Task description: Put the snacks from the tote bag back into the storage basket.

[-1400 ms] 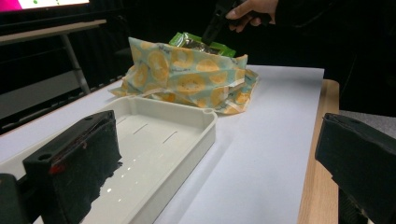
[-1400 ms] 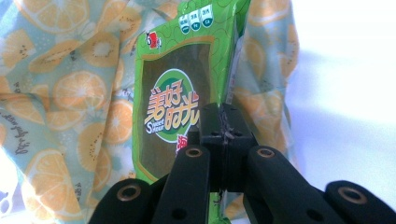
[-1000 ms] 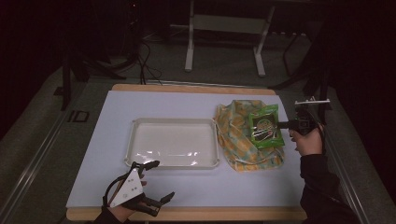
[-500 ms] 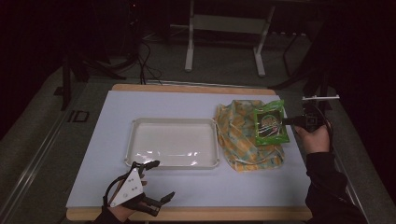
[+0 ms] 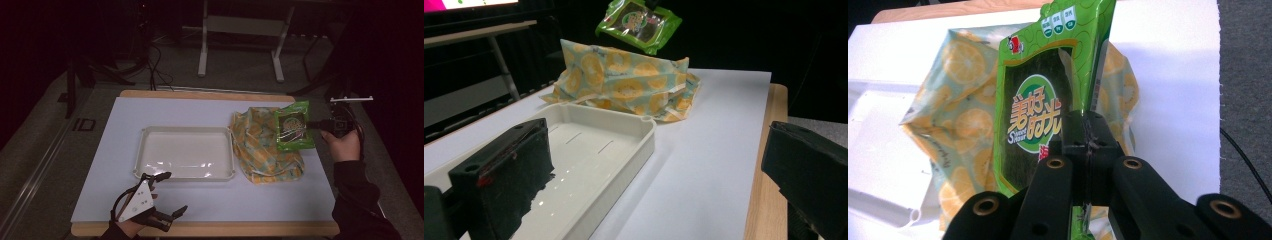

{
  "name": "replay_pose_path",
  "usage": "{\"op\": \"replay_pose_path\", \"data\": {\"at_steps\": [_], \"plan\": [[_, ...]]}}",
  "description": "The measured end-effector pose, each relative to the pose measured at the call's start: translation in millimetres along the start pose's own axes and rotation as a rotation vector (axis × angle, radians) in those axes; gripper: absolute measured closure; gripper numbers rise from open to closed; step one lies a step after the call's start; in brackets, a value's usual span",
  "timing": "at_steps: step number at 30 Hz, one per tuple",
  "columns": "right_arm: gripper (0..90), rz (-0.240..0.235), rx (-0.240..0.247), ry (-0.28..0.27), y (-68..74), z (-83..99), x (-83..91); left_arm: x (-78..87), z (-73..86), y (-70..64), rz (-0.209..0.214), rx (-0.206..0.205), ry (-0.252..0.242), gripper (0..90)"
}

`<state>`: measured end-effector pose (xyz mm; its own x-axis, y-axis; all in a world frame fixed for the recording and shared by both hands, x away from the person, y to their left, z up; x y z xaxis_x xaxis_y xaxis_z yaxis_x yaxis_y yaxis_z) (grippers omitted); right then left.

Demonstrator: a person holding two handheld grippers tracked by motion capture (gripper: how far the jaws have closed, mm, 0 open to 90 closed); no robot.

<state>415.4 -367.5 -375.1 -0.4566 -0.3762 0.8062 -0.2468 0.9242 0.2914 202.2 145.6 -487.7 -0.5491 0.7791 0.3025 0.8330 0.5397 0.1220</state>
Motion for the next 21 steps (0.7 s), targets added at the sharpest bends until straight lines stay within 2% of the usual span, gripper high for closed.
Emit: {"op": "replay_pose_path", "data": {"at_steps": [10, 21], "plan": [[89.6, -0.006, 0.008, -0.018, 13.4, -6.4, 16.3, 0.3, -0.2, -0.2, -0.002, -0.002, 0.0, 0.4], [89.6, -0.035, 0.032, -0.046, 33.1, -15.3, 28.3, 0.6, -0.5, -0.3, -0.002, -0.005, -0.005, 0.4]]}}
Point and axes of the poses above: each handheld gripper's, and its own axes: x roughly backward along the jaws, z roughly out of its underside, y roughly to its left, the point moved 1 cm from there along -x, roughly forward along the jaws, and after that the axes turned 6 degrees about y, right-handed, at the moved point
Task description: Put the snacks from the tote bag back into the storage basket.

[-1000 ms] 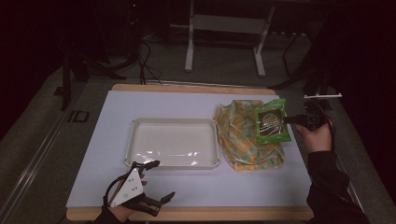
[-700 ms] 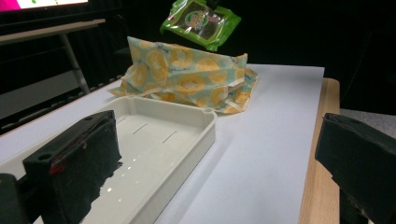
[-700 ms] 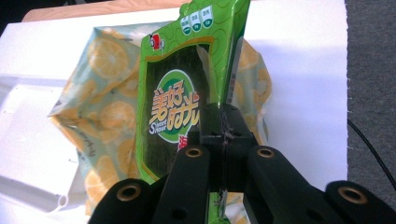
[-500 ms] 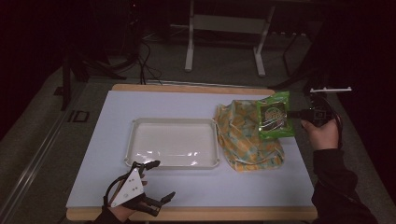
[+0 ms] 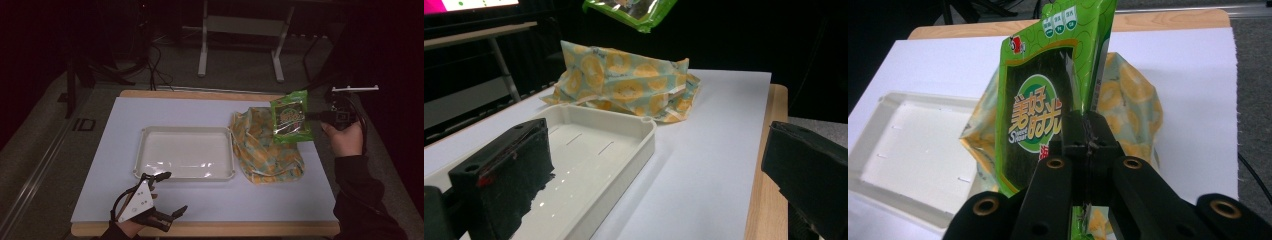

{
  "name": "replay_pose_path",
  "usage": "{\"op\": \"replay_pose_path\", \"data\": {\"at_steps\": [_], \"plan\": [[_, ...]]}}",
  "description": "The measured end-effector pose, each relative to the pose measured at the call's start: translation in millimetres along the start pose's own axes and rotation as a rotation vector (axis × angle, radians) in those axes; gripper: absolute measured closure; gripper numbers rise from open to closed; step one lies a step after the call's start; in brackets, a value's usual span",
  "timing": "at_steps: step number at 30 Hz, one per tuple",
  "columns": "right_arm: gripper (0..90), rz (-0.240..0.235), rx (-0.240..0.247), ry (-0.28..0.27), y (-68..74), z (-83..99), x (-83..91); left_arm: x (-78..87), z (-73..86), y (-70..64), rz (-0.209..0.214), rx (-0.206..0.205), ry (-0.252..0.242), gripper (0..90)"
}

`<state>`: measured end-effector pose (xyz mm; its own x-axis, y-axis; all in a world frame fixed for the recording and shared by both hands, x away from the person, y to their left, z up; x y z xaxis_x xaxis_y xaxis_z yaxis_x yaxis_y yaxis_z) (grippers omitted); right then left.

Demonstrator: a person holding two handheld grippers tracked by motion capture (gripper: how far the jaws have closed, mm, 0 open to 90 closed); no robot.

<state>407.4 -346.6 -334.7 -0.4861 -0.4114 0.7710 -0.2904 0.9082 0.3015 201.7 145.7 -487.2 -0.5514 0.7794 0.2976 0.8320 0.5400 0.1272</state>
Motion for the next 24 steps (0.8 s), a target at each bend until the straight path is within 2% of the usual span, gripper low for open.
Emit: {"op": "replay_pose_path", "data": {"at_steps": [15, 24], "plan": [[89.5, -0.048, 0.029, -0.009, 26.8, -9.6, 1.4, -0.4, -0.4, 0.0, 0.0, 0.001, -0.001, 0.4], [89.5, -0.085, 0.057, -0.01, 46.2, -12.7, -5.5, -0.1, -0.5, 0.0, 0.001, -0.001, -0.003, 0.4]]}}
Point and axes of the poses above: each handheld gripper's, and its own axes: x roughly backward along the jaws, z roughly out of its underside, y roughly to its left, the point moved 1 cm from there along -x, roughly forward along the jaws, and after that the axes turned 6 degrees about y, right-handed, at the moved point
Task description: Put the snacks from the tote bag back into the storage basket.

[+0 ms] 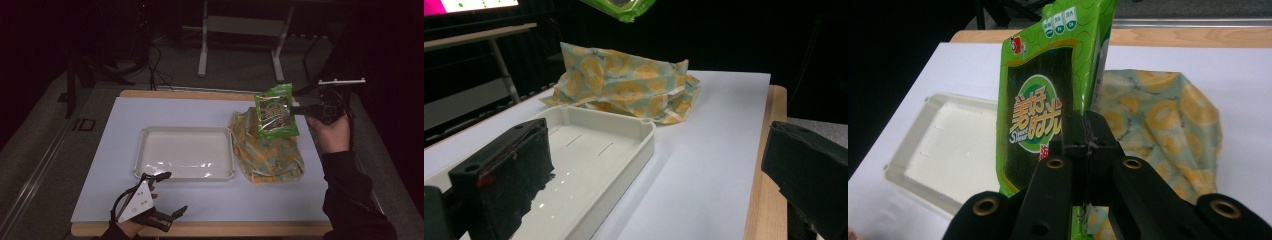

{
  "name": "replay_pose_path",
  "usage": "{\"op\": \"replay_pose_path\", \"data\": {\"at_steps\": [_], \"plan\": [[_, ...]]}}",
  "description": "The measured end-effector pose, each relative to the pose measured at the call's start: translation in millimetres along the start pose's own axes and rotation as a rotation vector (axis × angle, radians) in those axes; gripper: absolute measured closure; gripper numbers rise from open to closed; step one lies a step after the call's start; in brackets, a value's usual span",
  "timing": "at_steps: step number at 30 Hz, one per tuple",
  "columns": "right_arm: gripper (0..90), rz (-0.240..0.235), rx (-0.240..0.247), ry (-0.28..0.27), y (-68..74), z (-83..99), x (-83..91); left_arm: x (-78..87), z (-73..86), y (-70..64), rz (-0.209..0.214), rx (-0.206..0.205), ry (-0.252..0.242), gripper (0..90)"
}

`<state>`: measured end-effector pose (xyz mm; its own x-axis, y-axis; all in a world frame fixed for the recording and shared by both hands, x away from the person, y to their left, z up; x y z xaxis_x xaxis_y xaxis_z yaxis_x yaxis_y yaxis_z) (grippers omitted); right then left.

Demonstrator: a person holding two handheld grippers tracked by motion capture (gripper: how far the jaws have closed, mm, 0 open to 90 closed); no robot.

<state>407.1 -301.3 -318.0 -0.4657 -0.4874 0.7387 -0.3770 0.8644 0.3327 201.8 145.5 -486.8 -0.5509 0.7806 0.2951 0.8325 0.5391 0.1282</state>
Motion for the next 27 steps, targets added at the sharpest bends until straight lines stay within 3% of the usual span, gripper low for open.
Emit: {"op": "replay_pose_path", "data": {"at_steps": [14, 27], "plan": [[89.5, -0.077, 0.033, -0.009, 31.0, -4.0, -18.2, 0.5, 0.1, -0.3, 0.001, -0.002, 0.001, 0.4], [89.5, -0.163, 0.052, 0.002, 53.5, 6.0, -45.8, 1.0, -0.1, -0.8, 0.003, -0.004, 0.0, 0.4]]}}
Point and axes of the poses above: each handheld gripper's, and its own axes: x roughly backward along the jaws, z roughly out of its underside, y roughly to its left, the point moved 1 cm from there along -x, roughly forward along the jaws, and after that the axes turned 6 degrees about y, right-handed, at the moved point
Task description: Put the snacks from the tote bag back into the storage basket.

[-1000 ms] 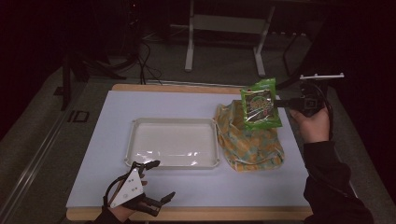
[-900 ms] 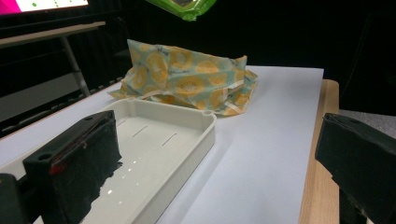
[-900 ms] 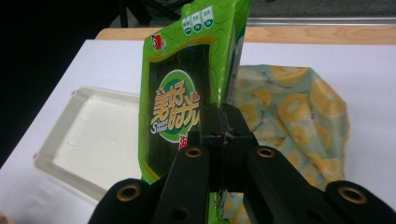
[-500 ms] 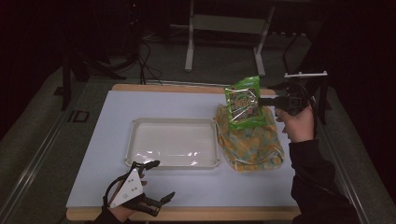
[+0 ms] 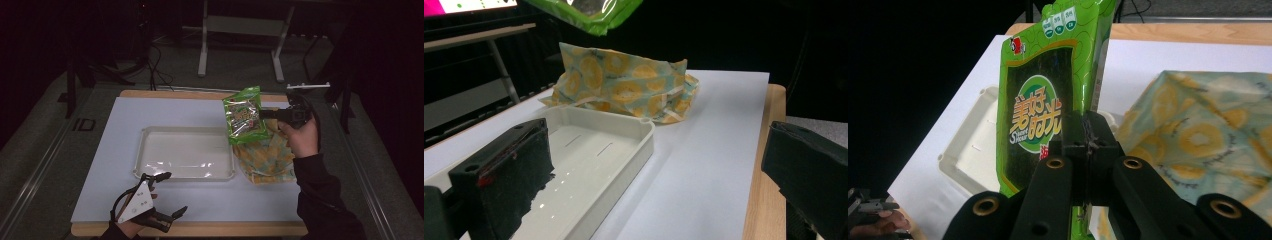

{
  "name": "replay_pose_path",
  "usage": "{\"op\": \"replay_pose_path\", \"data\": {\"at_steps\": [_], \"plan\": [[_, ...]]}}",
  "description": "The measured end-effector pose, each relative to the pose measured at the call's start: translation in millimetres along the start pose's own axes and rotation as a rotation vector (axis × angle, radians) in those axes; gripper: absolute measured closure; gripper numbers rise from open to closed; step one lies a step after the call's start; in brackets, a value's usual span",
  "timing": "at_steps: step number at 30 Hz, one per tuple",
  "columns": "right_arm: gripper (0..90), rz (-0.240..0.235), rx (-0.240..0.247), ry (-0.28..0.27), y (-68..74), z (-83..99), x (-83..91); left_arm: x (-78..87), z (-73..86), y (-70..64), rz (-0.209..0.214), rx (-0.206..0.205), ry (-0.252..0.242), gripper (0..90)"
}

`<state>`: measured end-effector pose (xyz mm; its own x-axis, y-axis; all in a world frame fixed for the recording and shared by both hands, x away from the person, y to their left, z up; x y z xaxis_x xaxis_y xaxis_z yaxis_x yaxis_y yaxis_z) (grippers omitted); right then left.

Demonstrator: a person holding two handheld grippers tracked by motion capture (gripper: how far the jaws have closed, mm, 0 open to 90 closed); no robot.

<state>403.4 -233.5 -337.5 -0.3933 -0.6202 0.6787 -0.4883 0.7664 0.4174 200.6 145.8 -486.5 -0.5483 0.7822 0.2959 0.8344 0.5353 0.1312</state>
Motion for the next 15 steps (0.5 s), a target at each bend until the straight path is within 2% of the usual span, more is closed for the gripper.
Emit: {"op": "replay_pose_path", "data": {"at_steps": [15], "plan": [[89.5, -0.055, -0.029, 0.009, 9.2, 17.4, -32.5, -0.8, 0.0, 0.3, 0.002, 0.0, 0.0, 0.4]]}}
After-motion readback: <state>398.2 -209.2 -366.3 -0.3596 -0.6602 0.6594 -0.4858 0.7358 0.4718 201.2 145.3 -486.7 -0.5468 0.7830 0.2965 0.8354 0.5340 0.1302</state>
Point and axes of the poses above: each handheld gripper's, and its own axes: x roughly backward along the jaws, z roughly out of its underside, y roughly to its left, the point moved 1 cm from there along -x, roughly forward along the jaws, and after that the axes turned 6 degrees about y, right-handed, at the moved point
